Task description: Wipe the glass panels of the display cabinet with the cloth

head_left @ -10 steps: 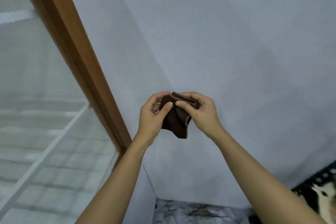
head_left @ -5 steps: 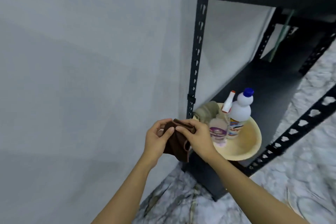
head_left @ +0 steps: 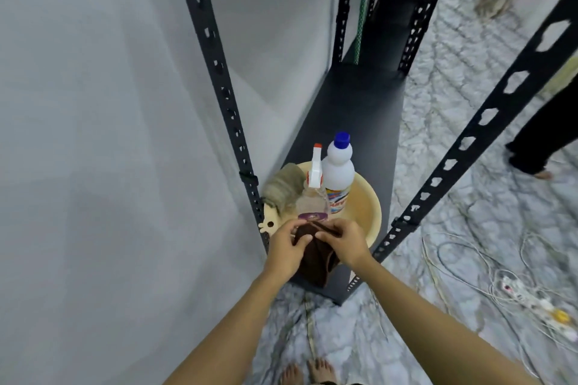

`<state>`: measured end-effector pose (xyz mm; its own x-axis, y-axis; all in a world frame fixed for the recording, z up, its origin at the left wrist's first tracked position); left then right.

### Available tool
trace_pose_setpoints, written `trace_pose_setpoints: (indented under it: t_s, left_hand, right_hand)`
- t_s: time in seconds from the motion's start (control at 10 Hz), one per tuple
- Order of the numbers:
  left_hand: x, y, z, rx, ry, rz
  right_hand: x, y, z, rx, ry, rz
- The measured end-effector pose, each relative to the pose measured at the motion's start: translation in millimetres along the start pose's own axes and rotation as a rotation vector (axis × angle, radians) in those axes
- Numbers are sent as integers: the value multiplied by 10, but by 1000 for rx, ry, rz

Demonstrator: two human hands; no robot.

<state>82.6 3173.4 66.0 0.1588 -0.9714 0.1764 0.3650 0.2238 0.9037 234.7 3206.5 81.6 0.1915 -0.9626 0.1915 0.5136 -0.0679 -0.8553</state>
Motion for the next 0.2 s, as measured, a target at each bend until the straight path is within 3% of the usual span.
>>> trace_pose_setpoints:
  t_s: [0.2]
  left_hand:
    - [-92, 63, -113, -692, 10, -101]
  right_hand:
    - [-87, 93, -41, 130, -24, -111]
Point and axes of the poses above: each hand's wrist, its own x-axis away from the middle knuckle, its own z-axis out of the back of the hand, y = z × x, the point moved 5 cm from there along -x, towards the middle knuckle, and after that the axes turned 1 degree about -y, right-handed, at the moved point
